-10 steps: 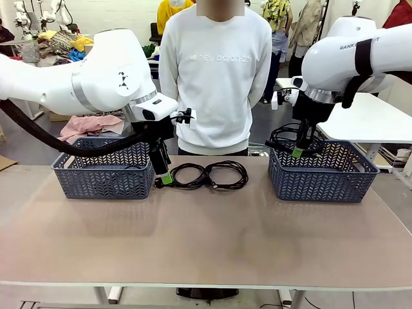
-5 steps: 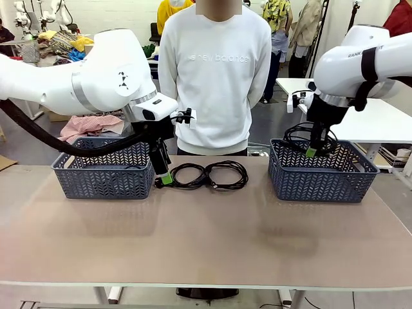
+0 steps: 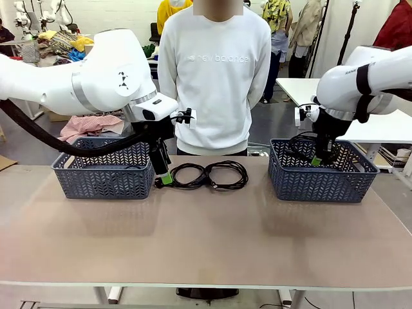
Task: Organize the cables according to human instructions.
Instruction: Pick up a bundle of cables and place it in the basket indicated by the human.
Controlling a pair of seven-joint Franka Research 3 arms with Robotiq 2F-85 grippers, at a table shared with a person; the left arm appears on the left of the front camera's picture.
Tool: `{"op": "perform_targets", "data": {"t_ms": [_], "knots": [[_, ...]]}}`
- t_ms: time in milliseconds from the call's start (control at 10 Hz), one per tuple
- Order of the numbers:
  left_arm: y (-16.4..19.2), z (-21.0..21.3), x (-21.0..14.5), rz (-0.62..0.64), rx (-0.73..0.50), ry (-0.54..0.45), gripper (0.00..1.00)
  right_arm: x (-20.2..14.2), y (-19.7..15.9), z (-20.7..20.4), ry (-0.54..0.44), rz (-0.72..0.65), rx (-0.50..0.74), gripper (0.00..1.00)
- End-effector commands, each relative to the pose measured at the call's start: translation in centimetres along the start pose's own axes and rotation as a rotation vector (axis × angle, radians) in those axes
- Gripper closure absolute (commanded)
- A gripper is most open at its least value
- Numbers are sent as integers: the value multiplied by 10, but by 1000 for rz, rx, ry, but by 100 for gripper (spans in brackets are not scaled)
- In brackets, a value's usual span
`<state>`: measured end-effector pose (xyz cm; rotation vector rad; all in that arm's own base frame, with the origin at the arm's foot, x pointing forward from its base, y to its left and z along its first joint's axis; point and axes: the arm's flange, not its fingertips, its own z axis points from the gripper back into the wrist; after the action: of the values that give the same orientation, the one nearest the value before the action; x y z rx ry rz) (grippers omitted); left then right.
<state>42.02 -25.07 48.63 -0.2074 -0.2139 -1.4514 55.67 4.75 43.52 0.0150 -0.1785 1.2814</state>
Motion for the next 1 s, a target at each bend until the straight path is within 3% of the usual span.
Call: {"op": "perform_targets", "data": {"t_ms": [0, 200, 300, 600, 900], "knots": [[-1, 0, -1, 0, 3, -1, 0, -2, -10, -3, -23, 10, -25, 88], [-1, 0, -1, 0, 3, -1, 0, -1, -13, -9, -22, 0, -39, 88], [-1, 0, -1, 0, 3, -1, 0, 1, -13, -12, -2, 3, -30, 81], [-1, 0, -1, 0, 3, -1, 0, 3, -17, -4, -48, -71, -57, 49], [-1, 0, -1, 0, 3, -1, 0, 6, -18, 1, -56, -99, -64, 23]]}}
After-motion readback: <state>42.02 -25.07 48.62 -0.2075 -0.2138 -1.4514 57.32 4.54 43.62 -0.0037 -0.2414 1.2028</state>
